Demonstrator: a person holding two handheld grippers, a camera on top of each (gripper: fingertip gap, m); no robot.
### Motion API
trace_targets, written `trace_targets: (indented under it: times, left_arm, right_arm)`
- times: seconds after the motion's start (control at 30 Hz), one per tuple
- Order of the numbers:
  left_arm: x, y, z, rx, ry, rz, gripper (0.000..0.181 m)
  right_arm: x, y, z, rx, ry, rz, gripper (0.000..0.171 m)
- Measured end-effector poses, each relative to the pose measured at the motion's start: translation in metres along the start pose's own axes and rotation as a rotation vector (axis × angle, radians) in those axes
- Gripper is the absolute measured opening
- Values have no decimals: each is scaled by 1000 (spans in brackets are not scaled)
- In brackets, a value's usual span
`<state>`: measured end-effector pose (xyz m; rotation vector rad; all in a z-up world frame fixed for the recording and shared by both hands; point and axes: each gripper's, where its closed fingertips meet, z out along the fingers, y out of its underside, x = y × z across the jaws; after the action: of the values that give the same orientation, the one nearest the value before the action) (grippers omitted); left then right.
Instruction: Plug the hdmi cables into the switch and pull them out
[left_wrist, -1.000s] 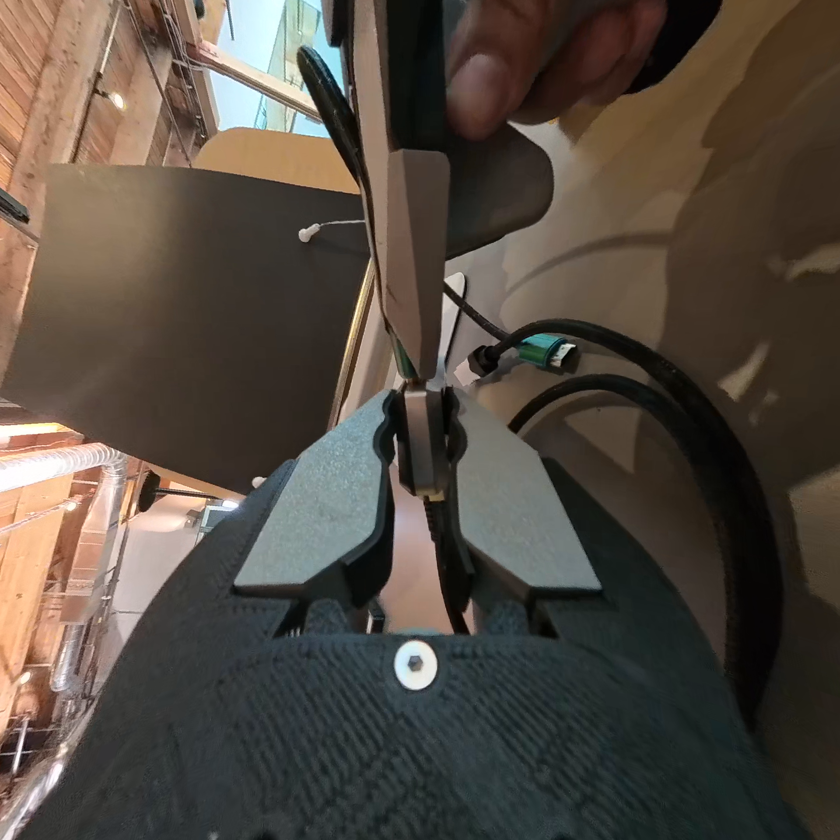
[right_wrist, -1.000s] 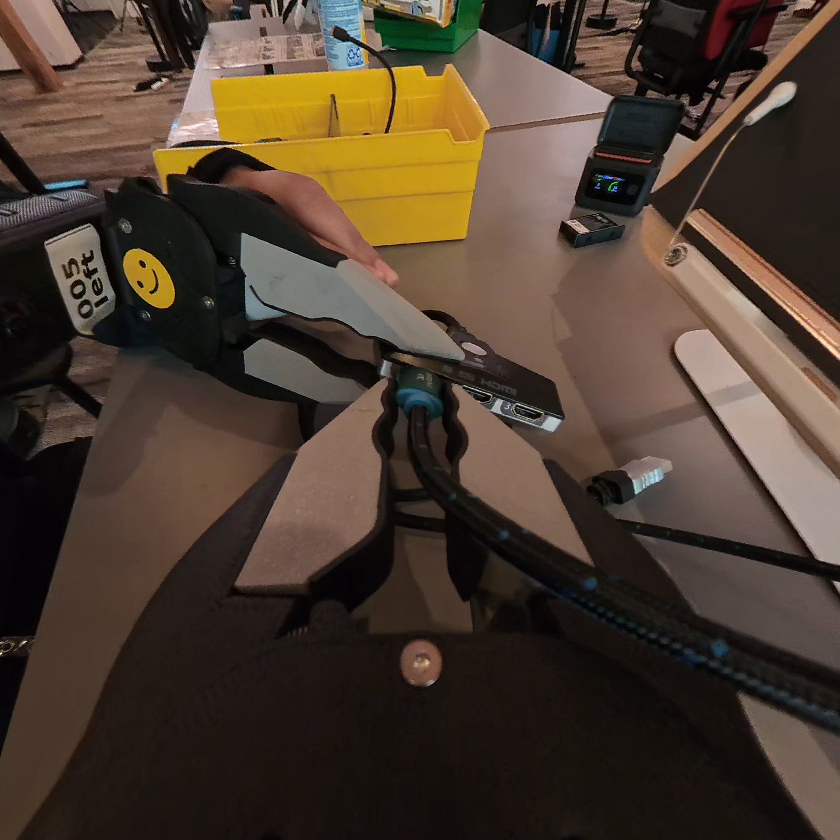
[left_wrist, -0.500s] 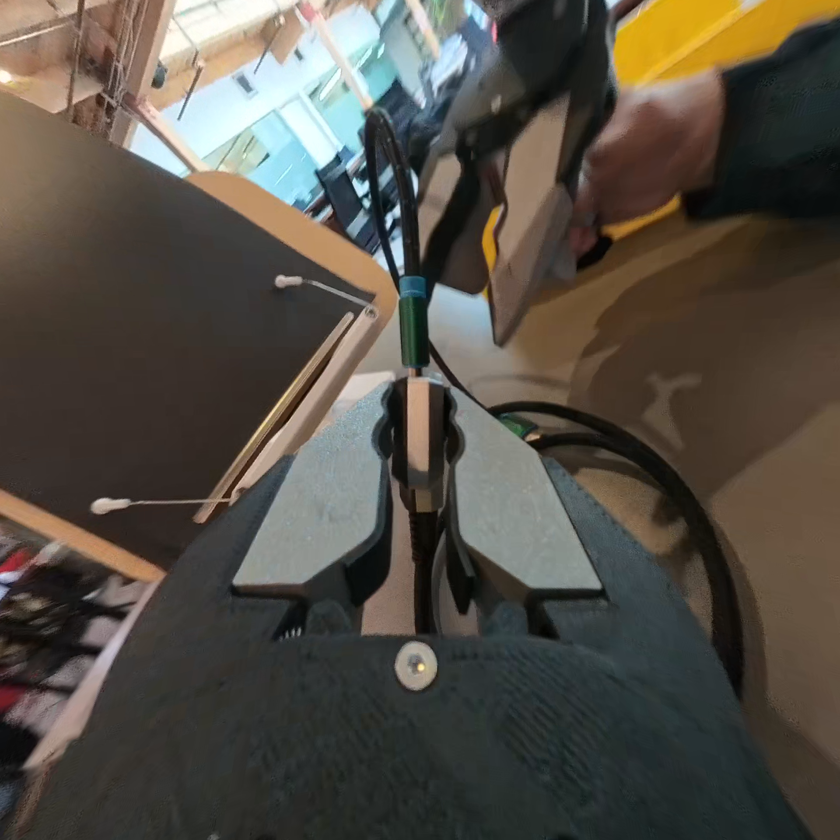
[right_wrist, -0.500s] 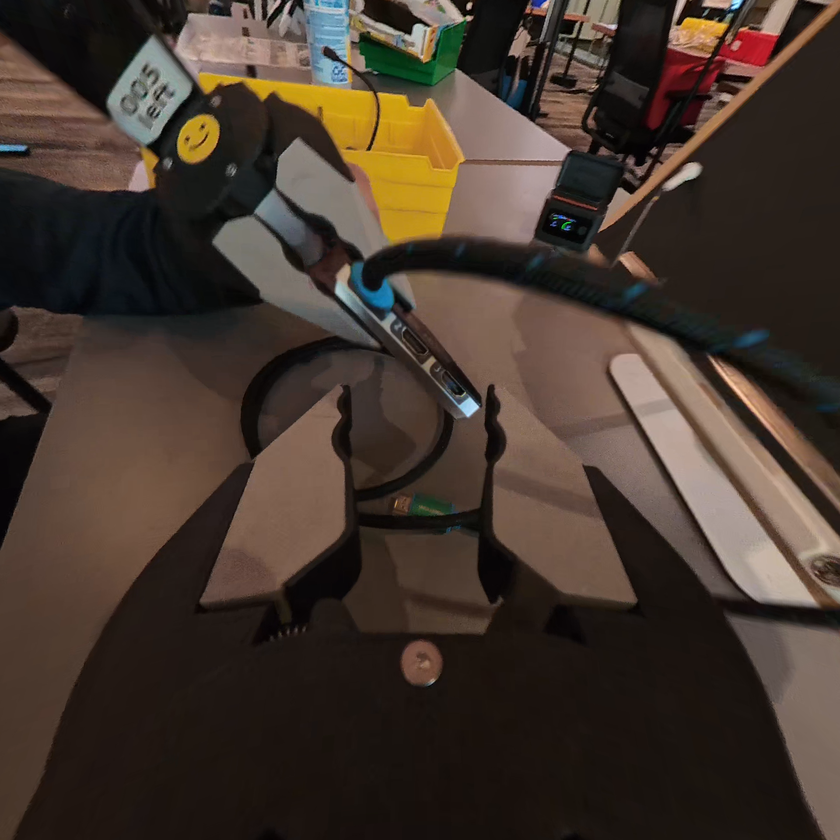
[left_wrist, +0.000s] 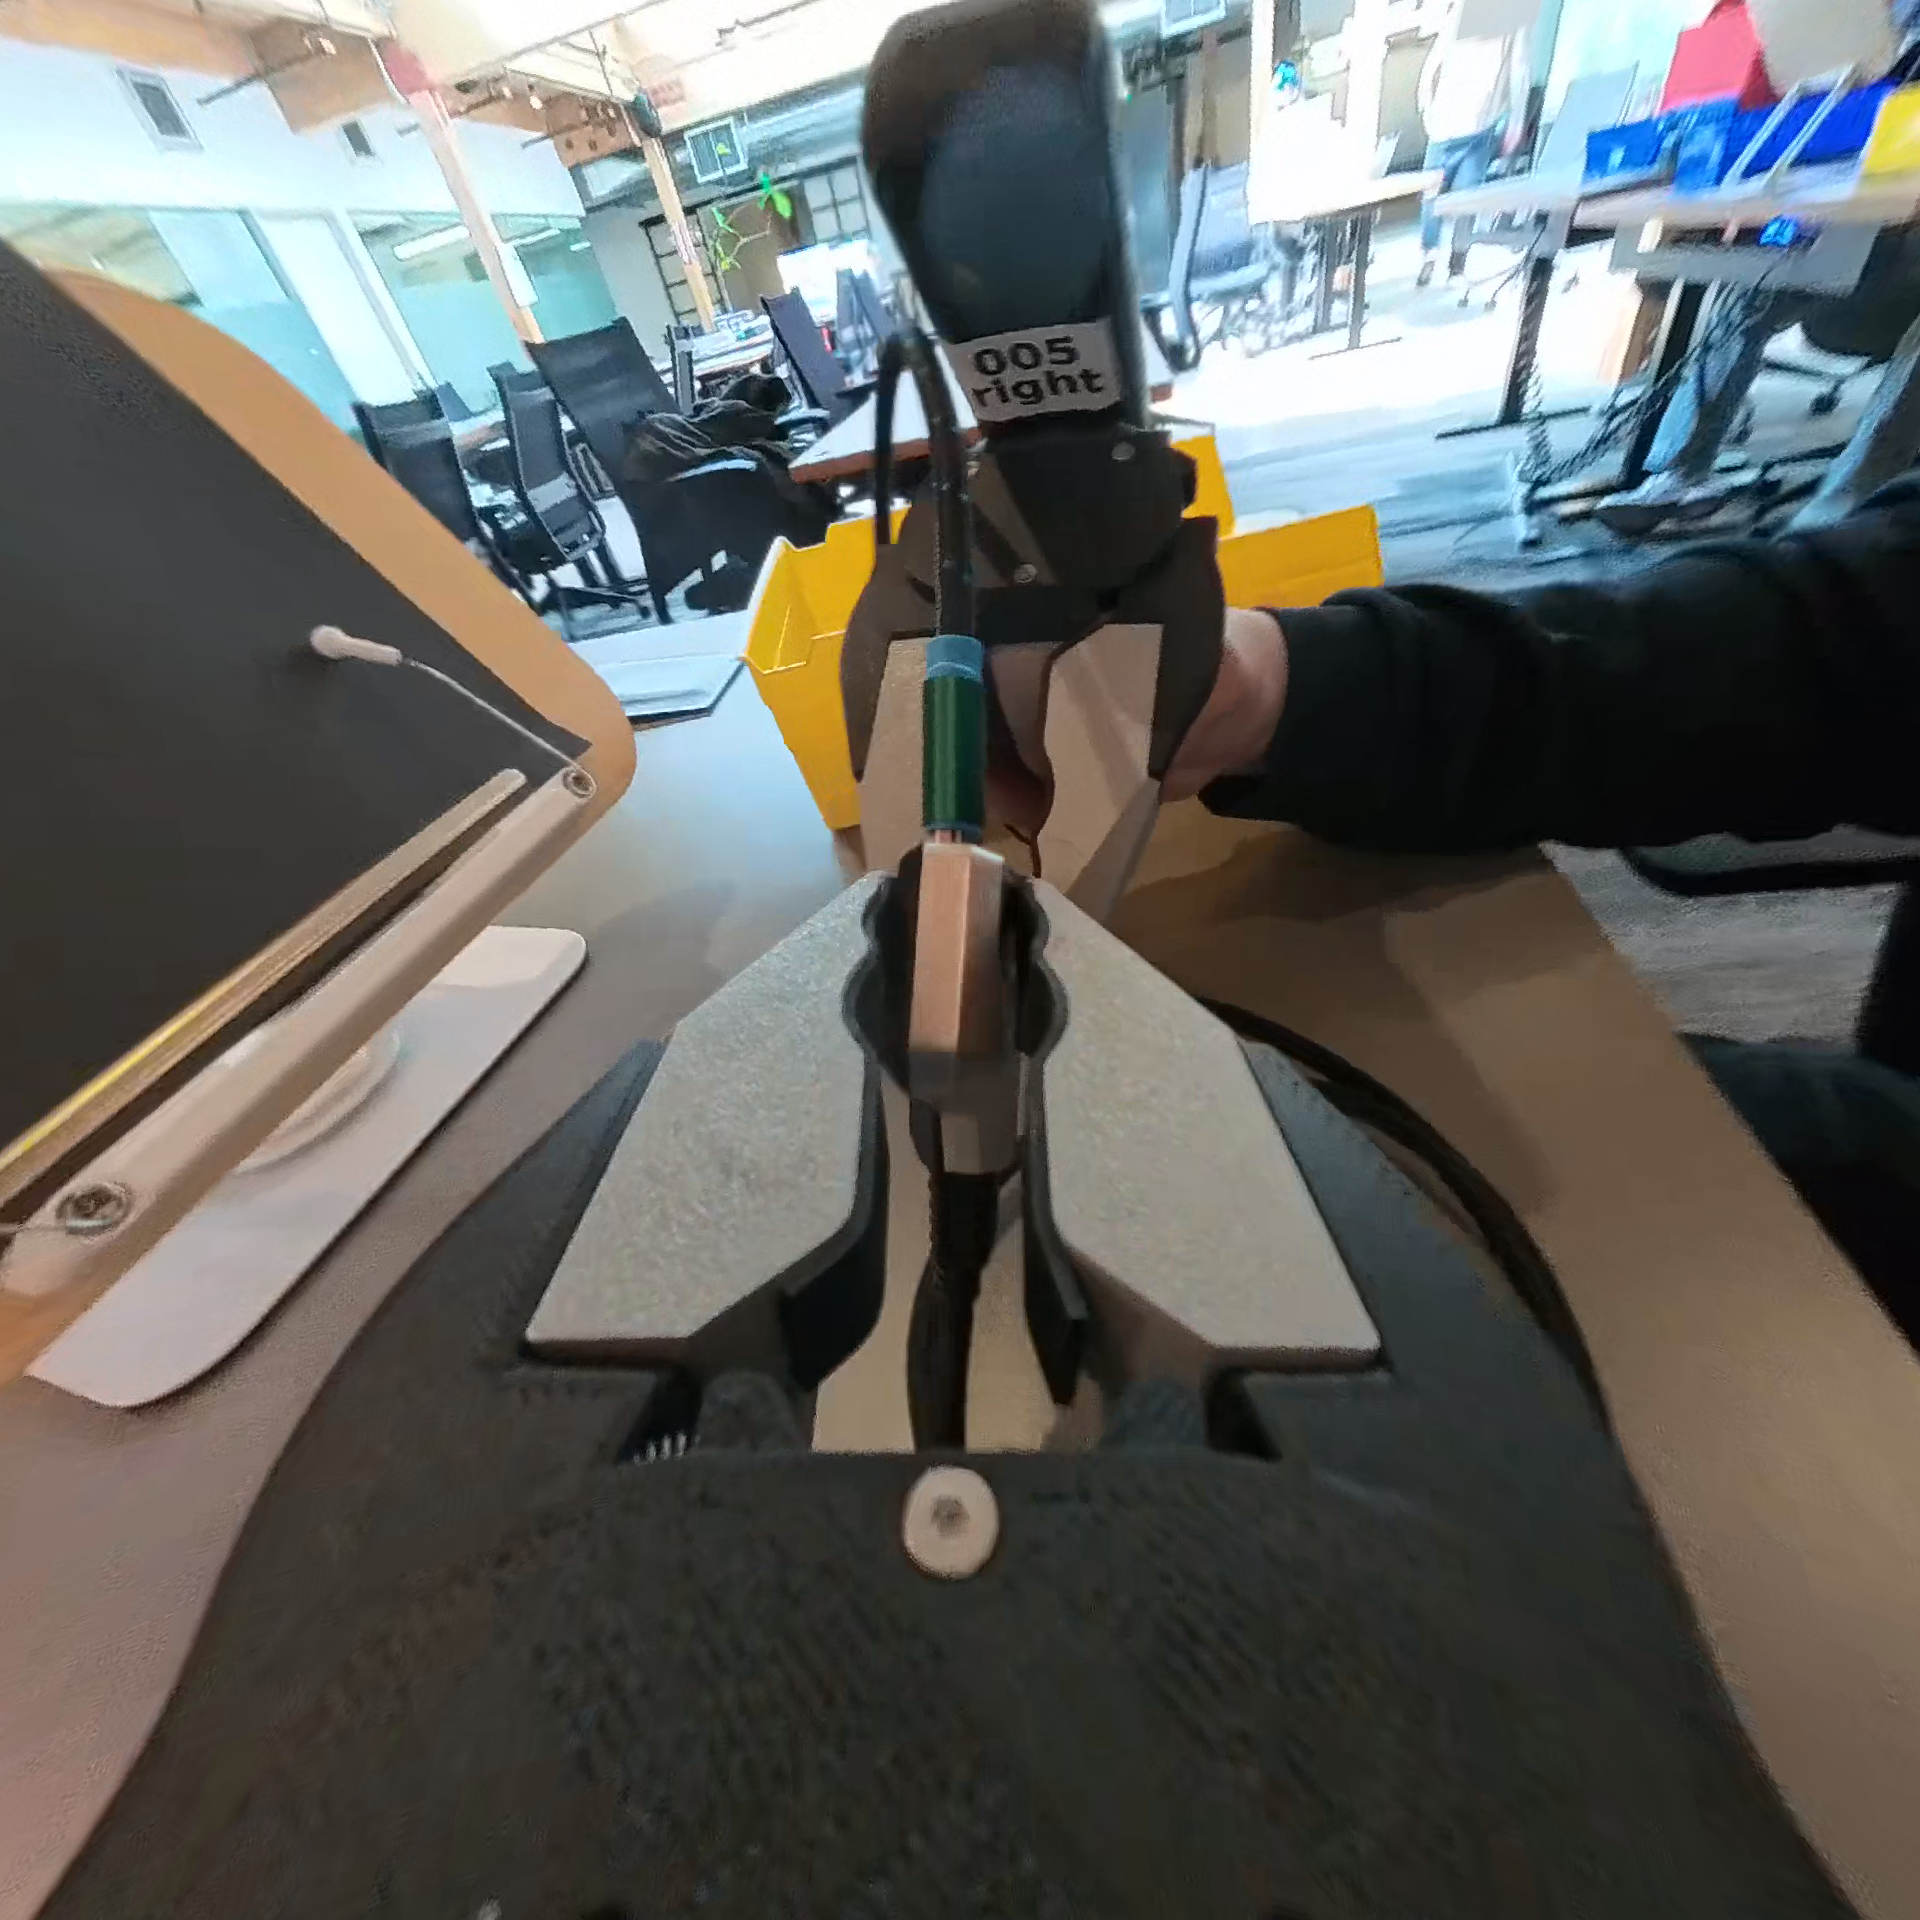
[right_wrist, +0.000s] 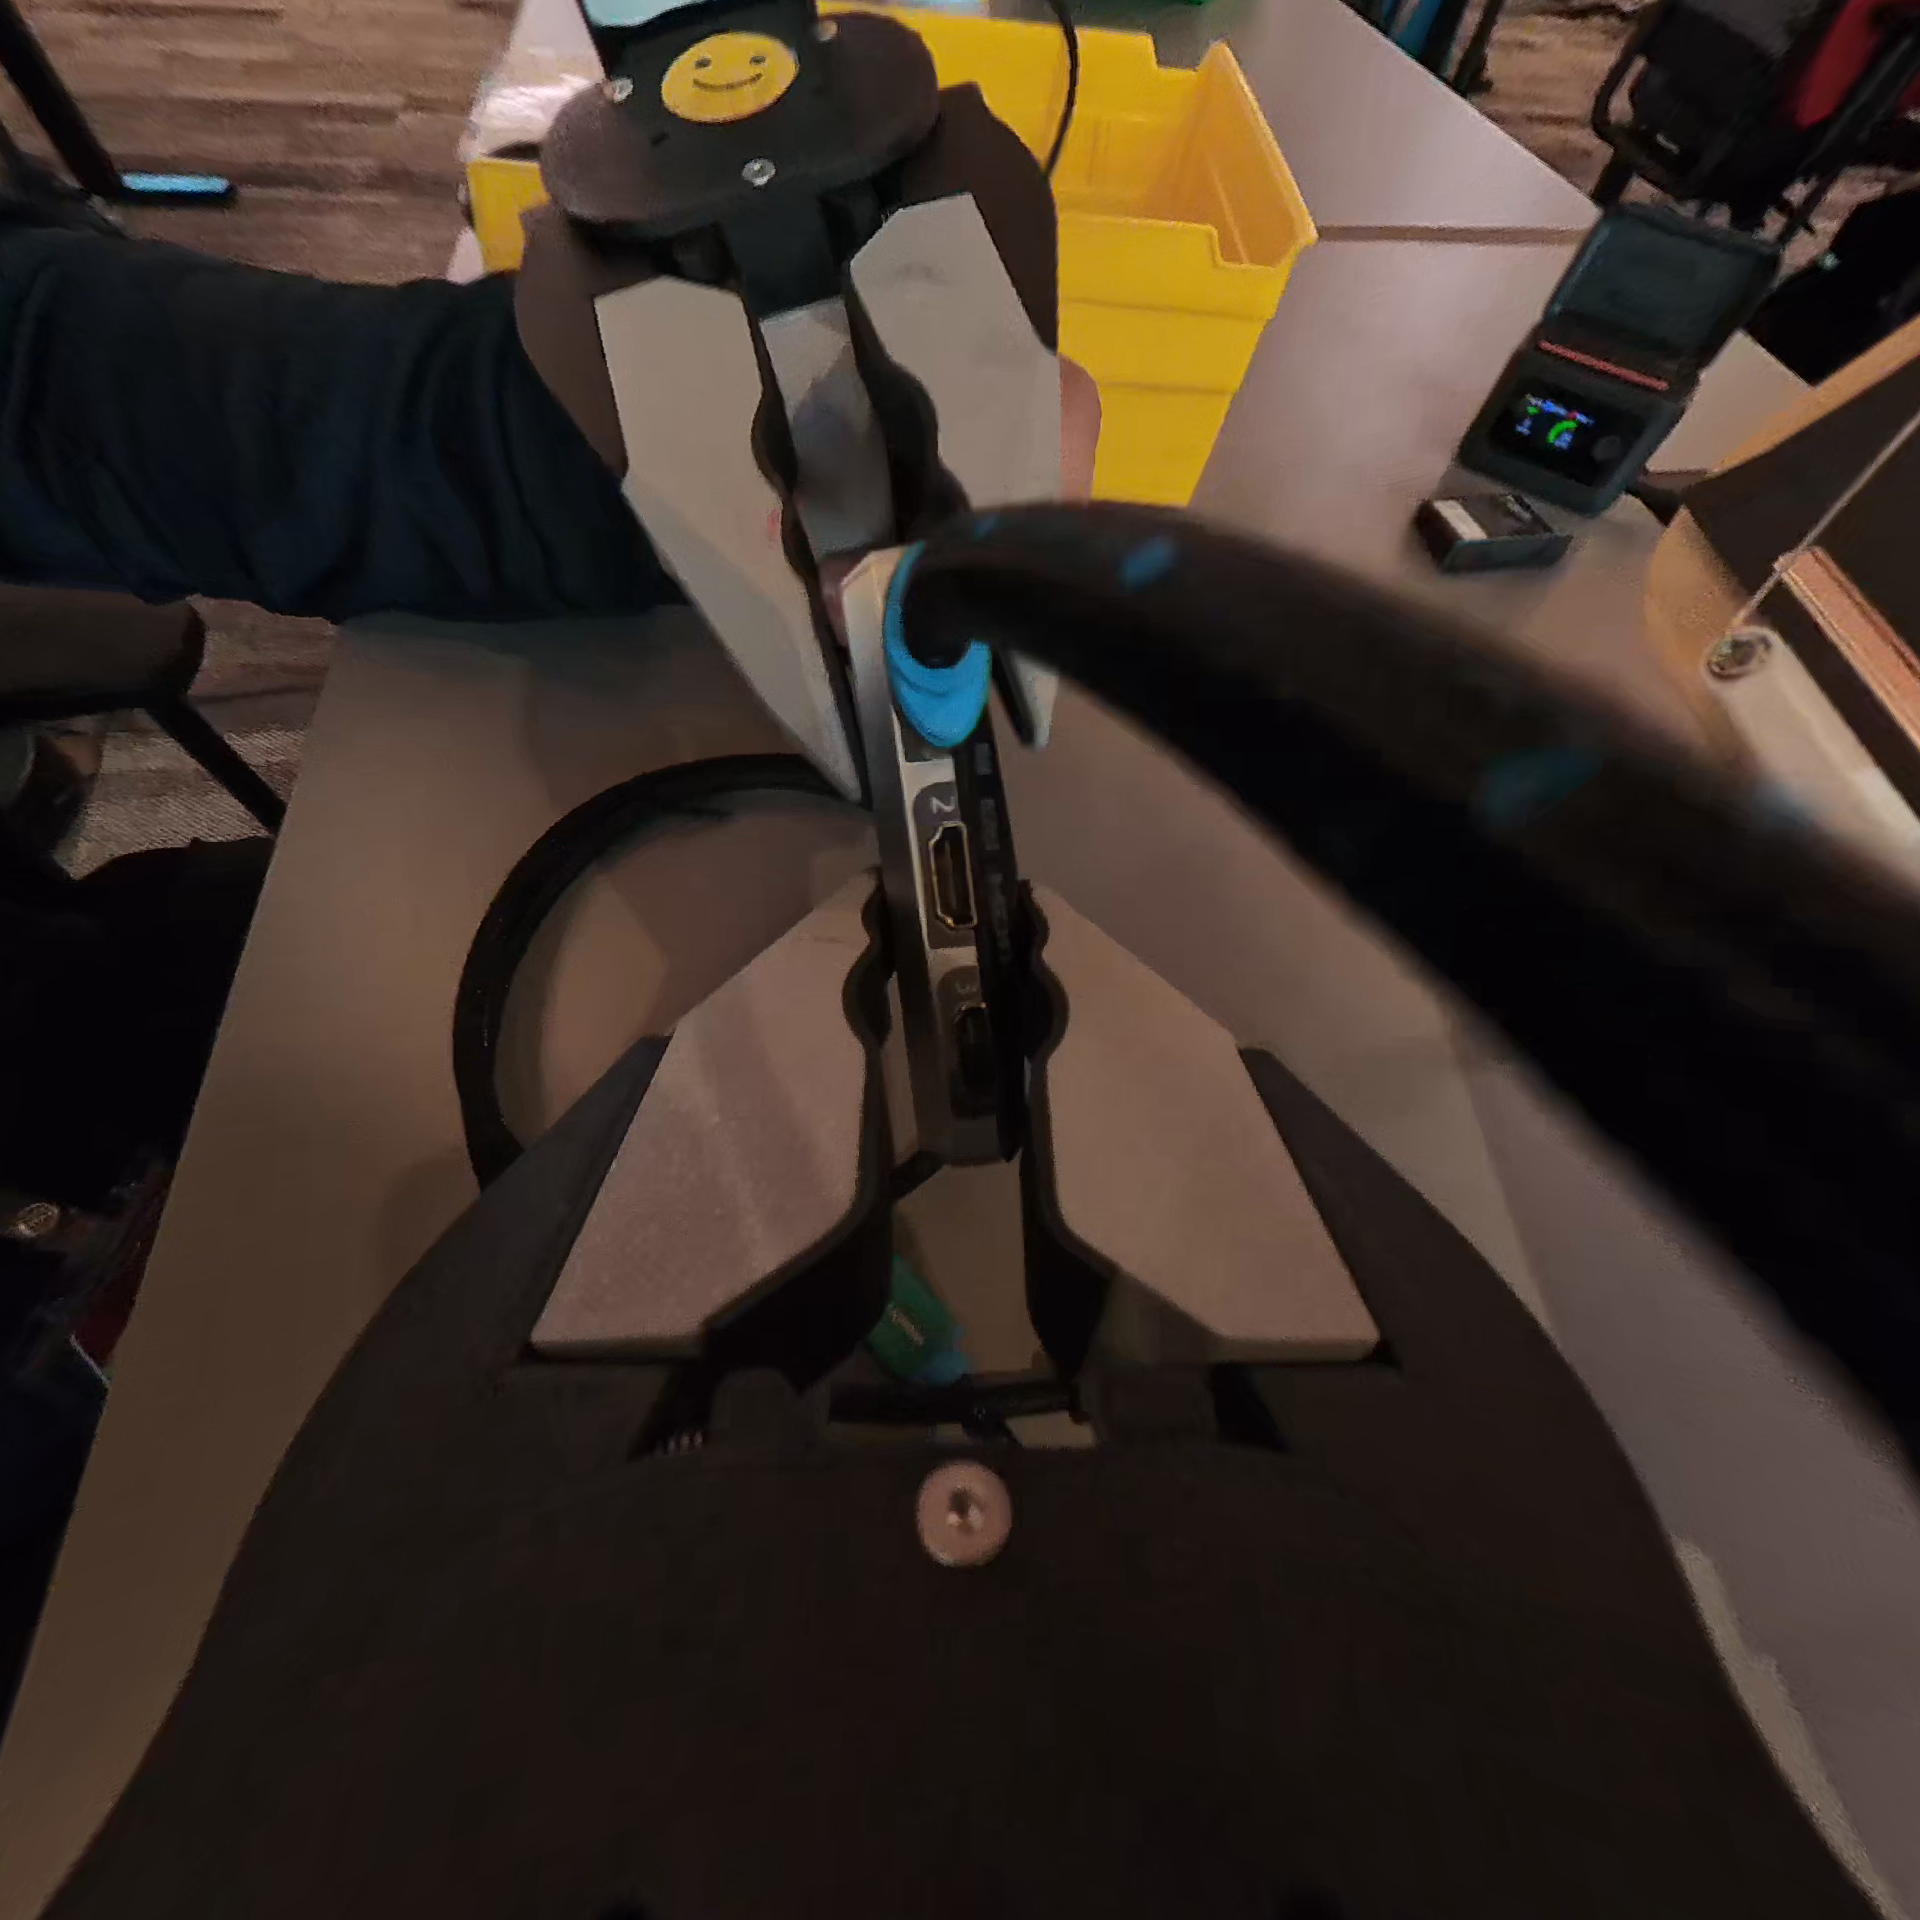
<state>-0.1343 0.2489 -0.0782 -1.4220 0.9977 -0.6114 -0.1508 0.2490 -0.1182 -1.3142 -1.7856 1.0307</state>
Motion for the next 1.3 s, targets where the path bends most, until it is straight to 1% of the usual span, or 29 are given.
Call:
trace_targets:
  times: [0.03,0.1,0.17,0.27,0.37,0.5,0.6,0.67,0.77,0.93,0.97,1.03,1.1,1.2,1.27,1.3]
  left_arm:
    - [-3,-2,-5,11,-1,-24,22]
    - [-13,-11,-16,66,-41,-46,34]
    - [-22,-21,-26,122,-86,-60,36]
    - [-29,-28,-30,149,-134,-58,44]
    - [-36,-27,-33,150,-190,-41,44]
    - [-48,-31,-41,194,-246,-71,40]
    - [-60,-24,-43,169,-302,-100,37]
    - [-62,-19,-41,149,-313,-102,36]
    - [-65,-11,-37,113,-329,-105,33]
    - [-63,-3,-30,64,-340,-77,30]
    - [-62,-1,-29,51,-340,-67,30]
    - [-63,3,-27,36,-347,-60,29]
    - [-64,7,-25,19,-344,-69,29]
    - [-65,14,-22,-7,-350,-71,29]
    - [-65,18,-20,-26,-351,-65,29]
    - [-65,19,-20,-29,-352,-60,28]
  right_arm:
    - [1,-1,-2,-13,19,9,18]
    - [7,-6,-12,-19,73,33,18]
    - [10,-13,-30,-22,116,55,18]
    - [15,-31,-64,-44,202,59,18]
    - [22,-59,-107,-69,310,49,18]
    - [32,-113,-174,-72,441,22,18]
    - [42,-145,-229,-134,564,-26,19]
    - [50,-157,-268,-197,652,-38,18]
    - [60,-158,-318,-277,766,-31,18]
    - [84,-119,-372,-388,959,44,18]
    - [87,-119,-382,-362,994,56,18]
    - [83,-135,-399,-237,1028,67,18]
    - [74,-155,-410,-122,1011,73,18]
    - [66,-178,-426,-7,1023,88,18]
    - [58,-194,-430,81,998,91,18]
    - [53,-199,-424,92,952,81,18]
